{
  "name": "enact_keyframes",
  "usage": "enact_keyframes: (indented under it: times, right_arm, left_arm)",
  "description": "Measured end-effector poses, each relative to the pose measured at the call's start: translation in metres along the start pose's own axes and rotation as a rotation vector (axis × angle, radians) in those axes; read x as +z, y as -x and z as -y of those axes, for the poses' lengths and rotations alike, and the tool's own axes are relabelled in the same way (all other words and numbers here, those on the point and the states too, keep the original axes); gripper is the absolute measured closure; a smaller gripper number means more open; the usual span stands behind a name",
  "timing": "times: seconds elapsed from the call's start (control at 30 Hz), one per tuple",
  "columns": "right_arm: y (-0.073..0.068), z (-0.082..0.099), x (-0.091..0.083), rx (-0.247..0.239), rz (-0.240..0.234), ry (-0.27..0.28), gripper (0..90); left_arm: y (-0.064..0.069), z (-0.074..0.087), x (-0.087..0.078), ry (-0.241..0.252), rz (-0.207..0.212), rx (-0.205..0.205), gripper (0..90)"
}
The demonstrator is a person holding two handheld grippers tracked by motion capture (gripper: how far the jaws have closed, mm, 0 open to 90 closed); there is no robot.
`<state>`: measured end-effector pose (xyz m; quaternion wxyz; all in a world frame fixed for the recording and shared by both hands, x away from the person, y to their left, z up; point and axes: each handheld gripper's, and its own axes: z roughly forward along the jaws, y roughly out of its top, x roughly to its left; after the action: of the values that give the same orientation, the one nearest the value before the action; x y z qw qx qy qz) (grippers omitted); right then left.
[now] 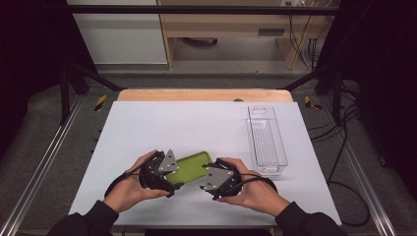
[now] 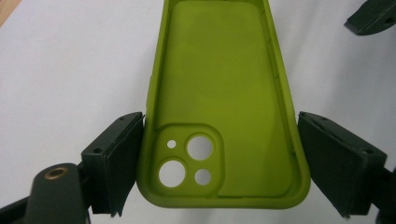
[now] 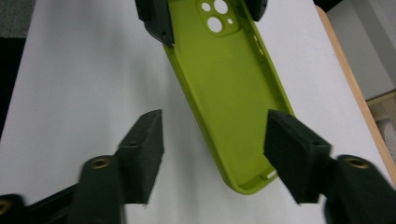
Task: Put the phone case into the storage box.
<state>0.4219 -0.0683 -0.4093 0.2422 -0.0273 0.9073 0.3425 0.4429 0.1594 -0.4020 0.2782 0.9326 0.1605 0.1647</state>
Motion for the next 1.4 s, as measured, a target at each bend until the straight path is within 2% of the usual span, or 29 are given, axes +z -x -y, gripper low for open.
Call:
enact_keyframes:
  times: [0.17, 0.27, 0.53, 0.73, 0.97, 1.0, 1.4]
  right_arm:
    - [-0.004, -0.004, 0.006, -0.031, -0.018, -0.018, 53.4]
    - [-0.007, -0.007, 0.01, -0.041, -0.024, -0.02, 58.1]
    - [-0.015, -0.012, 0.019, -0.11, -0.047, -0.061, 68.7]
    - [-0.016, -0.016, 0.023, -0.165, -0.042, -0.067, 72.9]
    - [-0.019, -0.019, 0.024, -0.191, -0.058, -0.07, 76.3]
    - [-0.018, -0.02, 0.024, -0.208, -0.059, -0.072, 76.6]
    - [-0.022, -0.022, 0.025, -0.241, -0.064, -0.084, 78.3]
  left_arm:
    - [0.002, -0.001, 0.0, 0.003, 0.006, 0.0, 16.4]
    - [0.003, -0.001, -0.001, 0.006, 0.009, 0.002, 16.4]
    - [0.005, -0.003, 0.0, 0.002, 0.02, -0.003, 16.4]
    - [0.006, -0.005, 0.003, -0.008, 0.03, -0.002, 16.4]
    - [0.008, -0.008, 0.004, -0.012, 0.039, 0.004, 16.4]
    - [0.008, -0.008, 0.004, -0.013, 0.039, 0.004, 16.4]
    - [0.01, -0.011, 0.004, -0.014, 0.054, 0.009, 16.4]
